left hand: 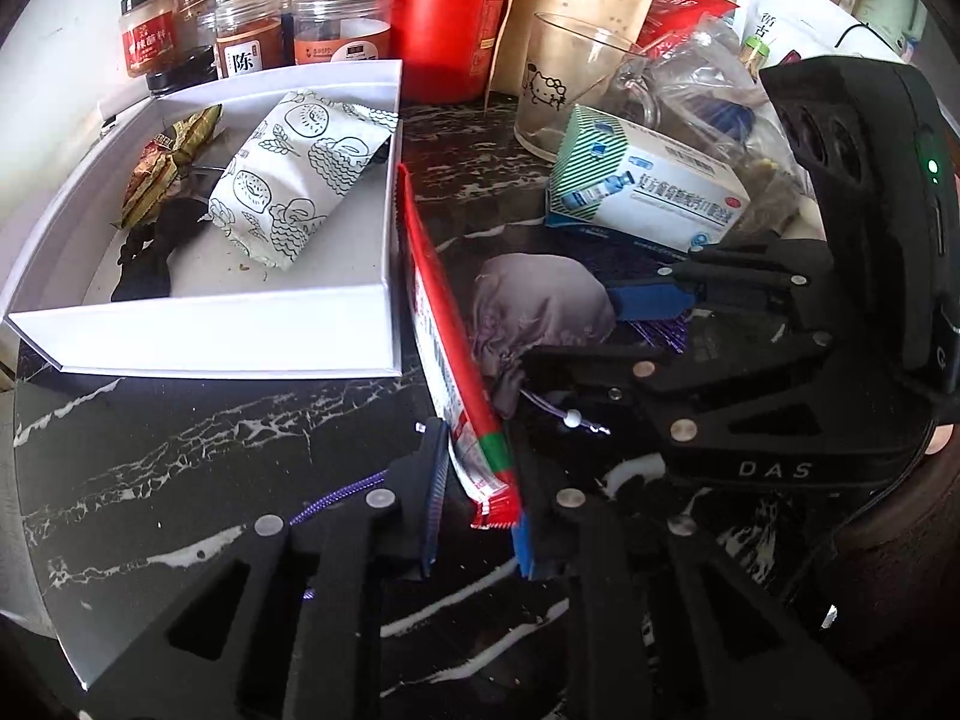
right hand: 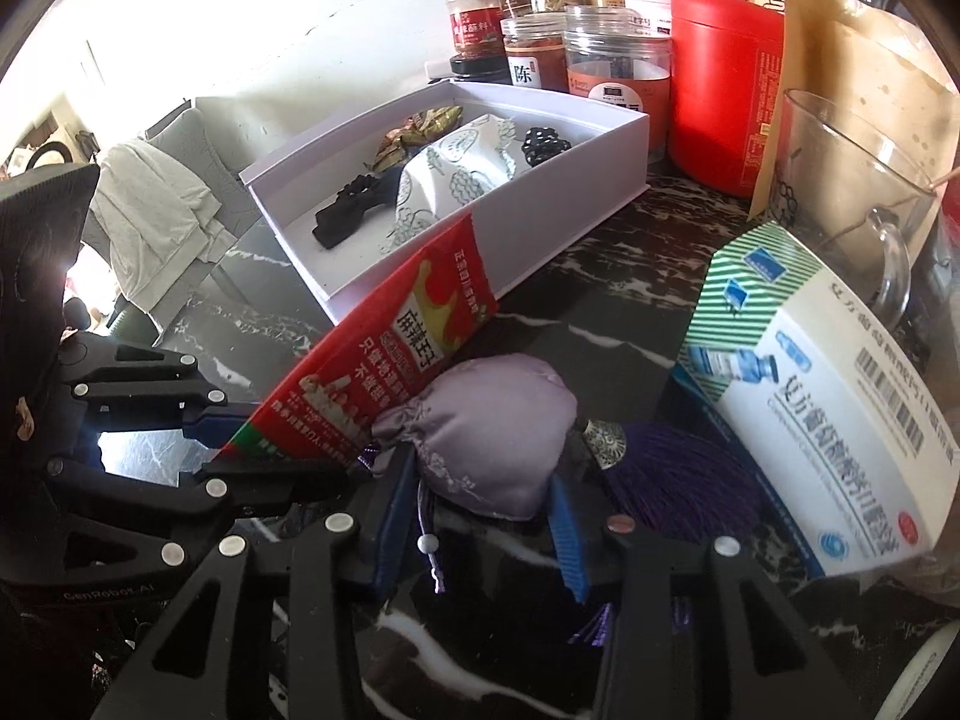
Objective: Organize objects
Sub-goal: 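Move left gripper to the red snack packet while right gripper approaches the lavender sachet, then close left gripper on the red snack packet while right gripper grasps the lavender sachet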
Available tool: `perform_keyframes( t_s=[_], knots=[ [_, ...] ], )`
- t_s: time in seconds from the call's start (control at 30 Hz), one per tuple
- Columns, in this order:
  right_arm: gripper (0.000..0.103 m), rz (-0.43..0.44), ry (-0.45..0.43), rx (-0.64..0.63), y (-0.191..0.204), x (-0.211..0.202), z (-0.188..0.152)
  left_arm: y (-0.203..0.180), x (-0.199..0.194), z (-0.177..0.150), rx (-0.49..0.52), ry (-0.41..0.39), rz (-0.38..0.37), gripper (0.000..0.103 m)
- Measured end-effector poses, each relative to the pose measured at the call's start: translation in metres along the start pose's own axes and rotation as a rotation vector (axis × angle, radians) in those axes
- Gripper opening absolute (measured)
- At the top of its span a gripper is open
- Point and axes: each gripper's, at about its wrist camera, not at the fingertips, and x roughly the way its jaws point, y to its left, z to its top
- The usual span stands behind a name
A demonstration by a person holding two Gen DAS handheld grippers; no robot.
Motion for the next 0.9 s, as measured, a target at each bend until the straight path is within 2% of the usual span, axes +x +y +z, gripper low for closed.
perform_keyframes(
  t_s=[0.47, 0.7, 0.9],
  knots=[
    [0.042, -0.004, 0.005, -0.056, 0.035, -0.034, -0.055, -0.037, -0.03, -0.044, 0.037, -0.014, 0.005, 0.018],
    [0.042, -0.008, -0.005, -0.051, 0.045, -0.052, -0.08, -0.061, -0.04, -0.056, 0.075, -0.026, -0.004, 0.018],
    [0.042, -0.022, -0.01, -0.03, 0.044, -0.058, -0.093, -0.056, -0.041, -0.051, 0.027, -0.067, 0.033, 0.018]
  ],
)
